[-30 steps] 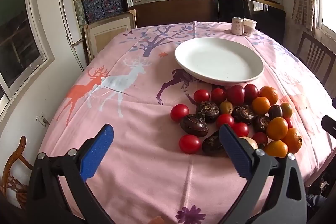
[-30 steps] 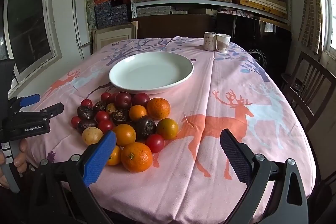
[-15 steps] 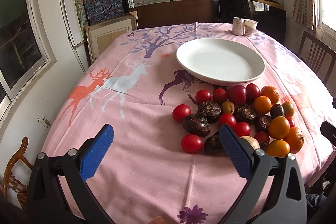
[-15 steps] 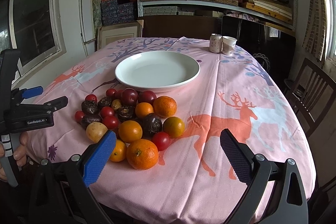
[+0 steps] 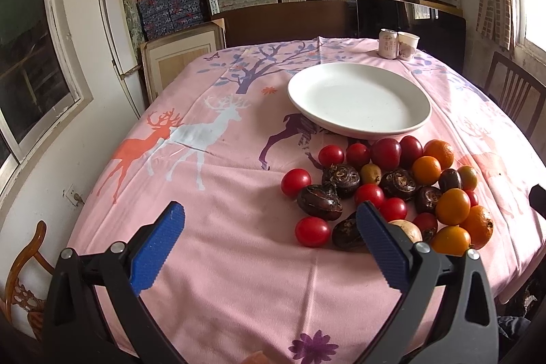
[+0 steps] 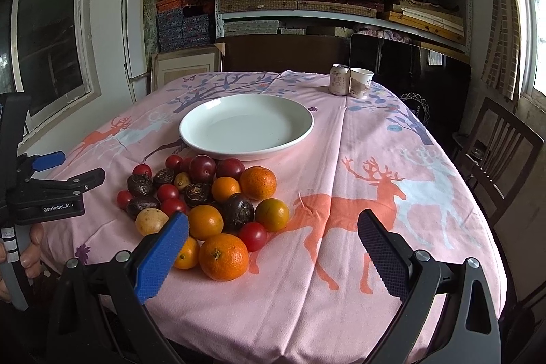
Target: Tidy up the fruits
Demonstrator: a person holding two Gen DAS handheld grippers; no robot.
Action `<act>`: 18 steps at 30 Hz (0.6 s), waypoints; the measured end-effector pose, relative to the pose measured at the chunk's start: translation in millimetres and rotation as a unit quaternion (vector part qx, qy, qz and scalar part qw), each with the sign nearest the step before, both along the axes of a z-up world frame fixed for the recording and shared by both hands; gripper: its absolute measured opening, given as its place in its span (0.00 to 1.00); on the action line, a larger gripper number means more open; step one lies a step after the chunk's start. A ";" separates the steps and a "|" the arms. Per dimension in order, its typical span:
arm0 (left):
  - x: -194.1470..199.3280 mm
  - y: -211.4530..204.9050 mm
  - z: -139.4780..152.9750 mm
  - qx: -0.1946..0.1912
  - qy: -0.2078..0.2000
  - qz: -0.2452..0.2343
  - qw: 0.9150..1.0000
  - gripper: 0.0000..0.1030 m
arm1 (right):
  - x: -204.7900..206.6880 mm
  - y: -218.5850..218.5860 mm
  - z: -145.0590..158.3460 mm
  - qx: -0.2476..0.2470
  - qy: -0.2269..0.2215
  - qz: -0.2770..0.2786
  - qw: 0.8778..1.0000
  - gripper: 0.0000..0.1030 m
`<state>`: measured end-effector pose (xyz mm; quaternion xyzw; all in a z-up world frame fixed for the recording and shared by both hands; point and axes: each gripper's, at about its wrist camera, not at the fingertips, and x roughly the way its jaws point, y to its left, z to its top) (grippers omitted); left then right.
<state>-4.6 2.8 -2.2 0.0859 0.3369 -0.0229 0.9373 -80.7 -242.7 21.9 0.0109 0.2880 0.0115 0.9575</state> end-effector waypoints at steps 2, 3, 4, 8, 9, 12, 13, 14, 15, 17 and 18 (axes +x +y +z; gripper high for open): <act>-0.1 0.1 -0.1 -0.001 0.001 0.000 1.000 0.96 | -0.1 0.4 0.0 -0.001 -0.001 0.001 1.000 0.97; -0.2 0.5 -0.1 -0.001 0.000 0.000 1.000 0.96 | -0.3 0.5 -0.1 -0.001 -0.001 0.001 1.000 0.97; -0.3 0.5 -0.1 -0.001 0.001 0.000 1.000 0.96 | -0.6 0.4 -0.2 -0.001 -0.002 0.002 1.000 0.97; -0.8 1.4 -0.7 -0.002 0.001 0.001 1.000 0.96 | -1.2 1.0 -0.8 0.001 -0.002 0.001 1.000 0.97; -0.8 1.4 -0.7 -0.003 0.001 0.001 1.000 0.96 | -1.2 0.9 -0.8 0.001 -0.002 0.002 1.000 0.97; -0.9 1.3 -0.9 -0.002 0.001 0.000 1.000 0.96 | -1.2 0.9 -0.6 0.000 -0.002 0.002 1.000 0.97; -0.9 1.3 -0.8 -0.002 0.001 0.000 1.000 0.96 | -1.1 0.7 -0.6 0.000 -0.002 0.002 1.000 0.97; -0.9 1.4 -0.8 -0.003 0.001 0.000 1.000 0.96 | -1.0 1.2 -0.9 -0.001 -0.002 0.001 1.000 0.97; -0.8 1.3 -0.8 -0.002 0.001 0.001 1.000 0.96 | -1.1 0.9 -1.1 -0.001 -0.002 0.001 1.000 0.97; -0.8 1.4 -0.8 -0.003 0.001 0.001 1.000 0.96 | -0.9 1.2 -1.5 0.000 -0.001 0.000 1.000 0.97; -0.8 1.5 -0.9 -0.003 0.001 0.001 1.000 0.96 | -0.9 0.8 -1.8 0.000 0.000 0.000 1.000 0.97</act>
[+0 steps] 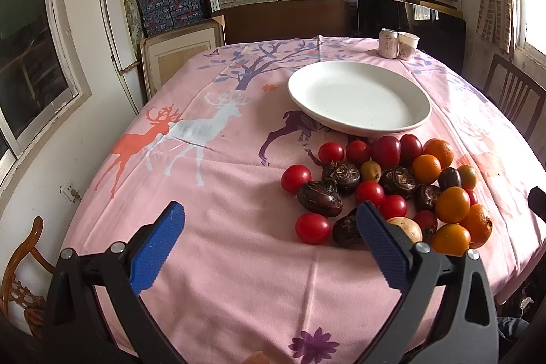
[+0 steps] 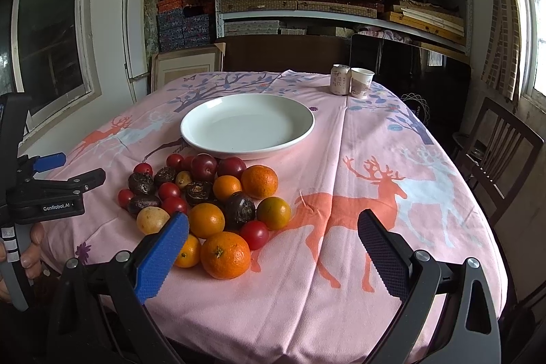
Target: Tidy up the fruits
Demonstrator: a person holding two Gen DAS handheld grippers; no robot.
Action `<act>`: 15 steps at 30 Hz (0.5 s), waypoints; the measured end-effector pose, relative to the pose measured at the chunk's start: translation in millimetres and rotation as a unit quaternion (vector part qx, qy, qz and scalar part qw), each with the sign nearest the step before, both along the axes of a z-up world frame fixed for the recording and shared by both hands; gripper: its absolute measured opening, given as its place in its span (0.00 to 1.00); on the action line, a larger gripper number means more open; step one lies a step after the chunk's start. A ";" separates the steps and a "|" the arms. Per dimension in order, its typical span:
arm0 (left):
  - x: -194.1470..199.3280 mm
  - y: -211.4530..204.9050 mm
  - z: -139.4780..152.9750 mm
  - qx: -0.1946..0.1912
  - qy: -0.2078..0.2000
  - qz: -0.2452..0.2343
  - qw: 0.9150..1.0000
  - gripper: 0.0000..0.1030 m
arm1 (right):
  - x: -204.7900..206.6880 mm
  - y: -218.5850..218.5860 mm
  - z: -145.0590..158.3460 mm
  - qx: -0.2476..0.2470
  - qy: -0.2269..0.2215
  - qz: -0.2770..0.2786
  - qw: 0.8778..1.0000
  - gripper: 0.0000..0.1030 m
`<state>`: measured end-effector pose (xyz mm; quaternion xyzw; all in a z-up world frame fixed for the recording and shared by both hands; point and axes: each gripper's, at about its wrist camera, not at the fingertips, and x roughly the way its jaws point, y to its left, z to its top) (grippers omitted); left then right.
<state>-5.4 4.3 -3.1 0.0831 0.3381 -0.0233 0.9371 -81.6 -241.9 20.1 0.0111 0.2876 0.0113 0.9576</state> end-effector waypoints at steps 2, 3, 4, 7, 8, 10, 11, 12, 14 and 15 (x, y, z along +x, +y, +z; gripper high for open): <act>-0.8 0.1 -0.8 -0.001 0.001 0.000 1.000 0.96 | -0.1 0.4 -1.2 0.001 0.002 -0.001 1.000 0.97; -0.9 0.1 -1.4 -0.002 0.002 0.000 1.000 0.96 | 0.0 0.4 -1.7 0.001 0.003 -0.001 1.000 0.97; -0.8 0.3 -3.5 -0.003 0.003 0.001 1.000 0.96 | 0.4 0.7 -2.6 0.001 0.004 -0.001 1.000 0.97; -2.2 -0.9 -5.4 -0.005 0.006 0.002 1.000 0.96 | 0.5 1.7 -3.7 0.001 0.006 0.000 1.000 0.97; -1.8 -0.4 -5.3 -0.005 0.006 0.002 1.000 0.96 | 0.7 1.7 -3.6 0.001 0.006 0.000 1.000 0.97; -1.8 -0.4 -5.3 -0.005 0.006 0.002 1.000 0.96 | 0.8 2.4 -4.0 0.000 0.007 0.000 1.000 0.97; -1.7 -0.3 -5.3 -0.005 0.006 0.002 1.000 0.96 | 1.1 3.1 -4.5 0.000 0.008 0.001 1.000 0.97; -2.4 -1.1 -5.8 -0.005 0.006 0.002 1.000 0.96 | 1.3 3.7 -4.8 0.001 0.009 0.002 1.000 0.97; -2.2 -0.8 -5.8 -0.005 0.006 0.002 1.000 0.96 | 1.3 4.8 -5.6 0.000 0.010 0.004 1.000 0.97; -1.6 -0.4 -5.8 -0.005 0.006 0.002 1.000 0.96 | 1.5 5.3 -5.9 -0.001 0.010 0.005 1.000 0.97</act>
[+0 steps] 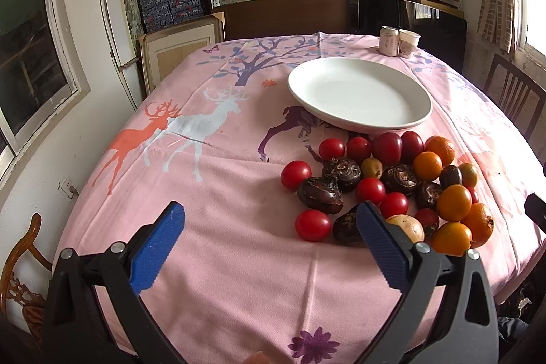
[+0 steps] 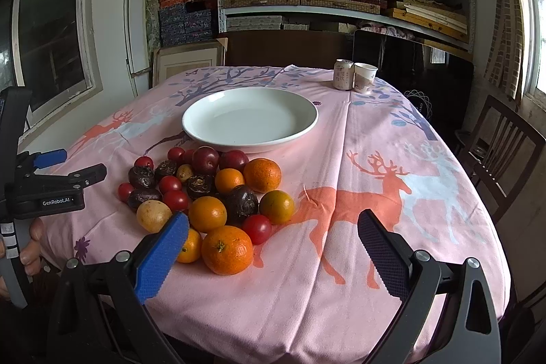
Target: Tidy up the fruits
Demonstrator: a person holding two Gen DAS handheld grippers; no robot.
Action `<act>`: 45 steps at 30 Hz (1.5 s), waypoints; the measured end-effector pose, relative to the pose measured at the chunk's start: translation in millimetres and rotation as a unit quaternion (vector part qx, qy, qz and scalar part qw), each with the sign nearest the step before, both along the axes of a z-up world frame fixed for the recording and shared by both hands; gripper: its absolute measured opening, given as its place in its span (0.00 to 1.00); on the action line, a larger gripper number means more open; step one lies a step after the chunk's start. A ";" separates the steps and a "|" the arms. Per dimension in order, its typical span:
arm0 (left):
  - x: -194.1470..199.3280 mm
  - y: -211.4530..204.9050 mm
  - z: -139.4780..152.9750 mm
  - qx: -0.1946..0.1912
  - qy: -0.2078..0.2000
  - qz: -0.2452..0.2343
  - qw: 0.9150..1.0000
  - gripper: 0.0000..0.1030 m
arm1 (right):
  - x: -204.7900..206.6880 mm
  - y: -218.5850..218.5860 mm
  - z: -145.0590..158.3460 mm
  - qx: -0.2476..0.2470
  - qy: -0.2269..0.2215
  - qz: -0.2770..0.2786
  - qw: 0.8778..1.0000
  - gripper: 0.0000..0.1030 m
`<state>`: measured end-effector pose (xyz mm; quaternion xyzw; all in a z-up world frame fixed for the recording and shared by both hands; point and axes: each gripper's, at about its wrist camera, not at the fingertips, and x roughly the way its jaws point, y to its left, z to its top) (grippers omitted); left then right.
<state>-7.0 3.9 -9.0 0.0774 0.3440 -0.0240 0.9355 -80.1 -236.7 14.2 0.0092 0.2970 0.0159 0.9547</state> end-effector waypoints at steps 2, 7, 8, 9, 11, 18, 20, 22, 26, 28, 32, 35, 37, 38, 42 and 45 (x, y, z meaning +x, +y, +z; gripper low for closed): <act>-0.2 -0.3 -0.2 -0.001 0.000 0.000 1.000 0.96 | 0.3 1.1 -0.1 -0.001 0.000 0.002 1.000 0.97; -1.0 -1.3 -1.1 -0.002 0.001 0.000 1.000 0.96 | 0.2 2.4 0.1 -0.002 0.000 0.007 1.000 0.97; -0.5 -0.6 -0.8 -0.001 0.000 0.000 1.000 0.96 | 0.2 3.1 0.2 -0.002 0.000 0.008 1.000 0.97; -0.2 -0.2 -0.5 -0.001 0.000 0.000 1.000 0.96 | 0.1 3.6 0.2 -0.003 0.000 0.008 1.000 0.97; -0.2 0.0 -1.6 0.000 0.000 0.001 1.000 0.96 | -0.1 3.9 -0.4 -0.003 0.002 0.012 1.000 0.97; -6.6 11.9 -16.0 0.007 0.022 -0.024 0.999 0.96 | -8.5 7.7 -16.5 -0.015 0.026 0.043 0.999 0.97; -4.8 18.4 -23.9 -0.006 0.040 -0.026 0.999 0.96 | -9.6 9.1 -21.5 -0.012 0.025 0.053 0.998 0.95; -1.3 22.6 -31.5 -0.018 0.059 -0.025 0.998 0.96 | -4.9 13.2 -27.7 -0.013 0.036 0.065 0.997 0.86; -1.2 22.1 -36.2 -0.016 0.065 -0.028 0.997 0.96 | 11.6 21.8 -42.9 -0.013 0.062 0.080 0.995 0.72; -2.1 19.7 -35.9 -0.002 0.056 -0.026 0.998 0.96 | 19.7 24.6 -49.9 -0.003 0.072 0.087 0.994 0.63; 2.5 14.3 -39.1 0.011 0.060 -0.028 0.998 0.96 | 25.1 26.3 -56.5 0.016 0.065 0.095 0.993 0.45; 11.4 12.1 -45.0 0.018 0.067 -0.025 0.997 0.96 | 22.9 25.4 -56.1 0.020 0.069 0.097 0.993 0.44; 18.3 11.5 -48.2 0.020 0.071 -0.024 0.997 0.96 | 19.6 21.4 -54.0 0.030 0.066 0.097 0.993 0.44; 21.6 11.1 -49.2 0.021 0.072 -0.026 0.997 0.96 | 18.3 19.5 -53.1 0.036 0.064 0.099 0.992 0.44; 32.2 8.7 -51.7 0.037 0.063 -0.032 0.997 0.96 | 12.0 12.3 -50.4 0.057 0.059 0.103 0.991 0.44; 36.8 5.6 -53.5 0.039 0.063 -0.047 0.996 0.93 | 8.9 6.9 -46.9 0.061 0.055 0.099 0.992 0.44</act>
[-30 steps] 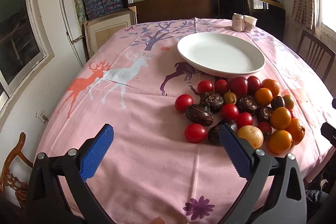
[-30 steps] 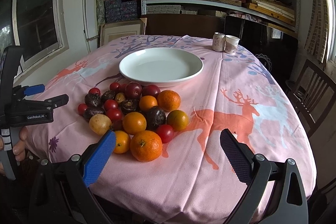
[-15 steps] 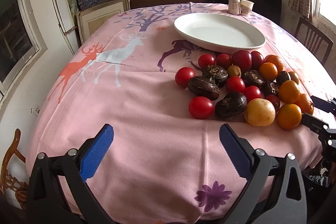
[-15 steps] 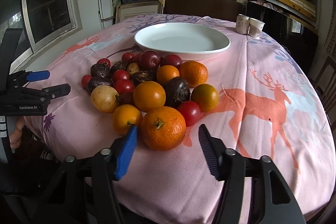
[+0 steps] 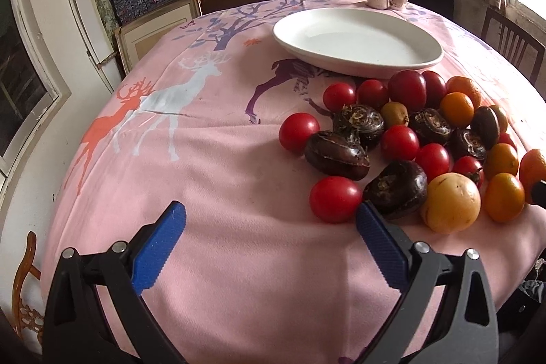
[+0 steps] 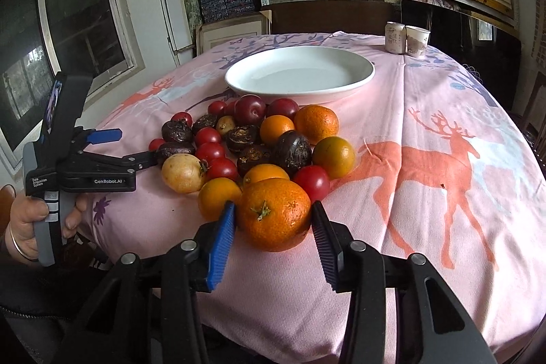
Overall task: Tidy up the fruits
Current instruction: 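Grasp a red cherry tomato with the left gripper while the right gripper grasps a mandarin, then carry both fruits over the white plate and open both grippers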
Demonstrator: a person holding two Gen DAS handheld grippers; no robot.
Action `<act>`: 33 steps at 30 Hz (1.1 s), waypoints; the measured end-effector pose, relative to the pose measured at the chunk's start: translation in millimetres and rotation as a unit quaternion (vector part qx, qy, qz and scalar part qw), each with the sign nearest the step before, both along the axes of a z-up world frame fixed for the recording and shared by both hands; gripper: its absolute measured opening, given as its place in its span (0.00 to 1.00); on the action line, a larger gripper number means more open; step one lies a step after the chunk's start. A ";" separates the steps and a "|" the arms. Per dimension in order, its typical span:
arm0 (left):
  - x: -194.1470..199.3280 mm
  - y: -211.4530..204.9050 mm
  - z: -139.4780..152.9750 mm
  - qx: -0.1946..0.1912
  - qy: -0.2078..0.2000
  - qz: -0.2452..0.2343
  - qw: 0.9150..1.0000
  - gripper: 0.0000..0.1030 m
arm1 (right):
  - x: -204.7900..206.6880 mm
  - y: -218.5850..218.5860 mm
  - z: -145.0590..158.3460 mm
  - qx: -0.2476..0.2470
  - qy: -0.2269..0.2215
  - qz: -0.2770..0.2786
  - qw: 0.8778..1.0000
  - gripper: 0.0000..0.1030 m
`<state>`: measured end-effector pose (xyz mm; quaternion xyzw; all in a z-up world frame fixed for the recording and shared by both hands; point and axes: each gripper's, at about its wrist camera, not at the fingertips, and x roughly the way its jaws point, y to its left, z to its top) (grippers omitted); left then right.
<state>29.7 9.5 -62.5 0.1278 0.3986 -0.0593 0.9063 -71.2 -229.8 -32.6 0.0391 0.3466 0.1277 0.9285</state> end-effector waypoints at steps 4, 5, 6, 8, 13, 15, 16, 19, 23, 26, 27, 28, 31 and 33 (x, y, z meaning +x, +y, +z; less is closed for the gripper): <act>2.1 -10.2 -5.3 -0.015 0.015 -0.047 0.999 0.66 | 1.7 -3.7 1.7 0.006 0.000 -0.003 1.000 0.44; 2.3 -12.7 -6.8 -0.017 0.018 -0.057 0.998 0.63 | 2.3 -4.4 1.6 0.009 0.000 -0.003 1.000 0.44; 1.5 -14.5 -7.0 -0.021 0.015 -0.067 0.997 0.56 | 2.6 -4.5 2.0 0.011 -0.001 -0.003 1.000 0.44; 1.5 -15.9 -7.8 -0.036 0.023 -0.088 0.995 0.43 | 1.7 -4.6 2.7 0.011 -0.003 -0.003 1.000 0.44; -3.1 -18.5 -8.7 -0.050 0.026 -0.115 0.992 0.26 | 0.2 -5.2 3.0 0.014 -0.006 -0.002 1.000 0.44; -4.6 -16.8 -7.2 -0.060 0.029 -0.111 0.992 0.26 | 0.3 -7.6 2.9 0.018 -0.006 -0.004 1.000 0.44; -5.3 -14.7 -6.0 -0.068 0.031 -0.109 0.991 0.26 | 0.1 -8.2 2.9 0.019 -0.006 -0.004 1.000 0.44; -10.1 -12.0 2.3 -0.077 0.023 -0.107 0.991 0.26 | -0.8 -10.0 3.9 0.022 -0.008 -0.004 1.000 0.44; -21.3 -11.2 19.6 -0.088 0.004 -0.115 0.989 0.26 | -3.1 -14.4 10.9 0.035 -0.024 -0.002 0.999 0.44; -18.9 -9.8 27.8 -0.096 -0.005 -0.112 0.989 0.26 | 1.3 -21.5 17.8 0.043 -0.033 -0.008 0.998 0.44; -15.7 -9.2 30.0 -0.104 -0.003 -0.110 0.988 0.26 | 5.1 -24.2 19.4 0.045 -0.033 -0.012 0.998 0.44; -12.1 -9.0 32.0 -0.111 -0.002 -0.109 0.988 0.26 | 9.8 -26.9 21.4 0.048 -0.032 -0.016 0.998 0.44; 1.1 -15.9 39.0 -0.110 -0.003 -0.111 0.988 0.26 | 28.3 -33.6 34.1 0.057 -0.036 -0.015 0.998 0.44; 14.7 -26.2 45.2 -0.102 -0.007 -0.116 0.988 0.26 | 46.1 -35.4 46.0 0.061 -0.043 -0.013 0.997 0.44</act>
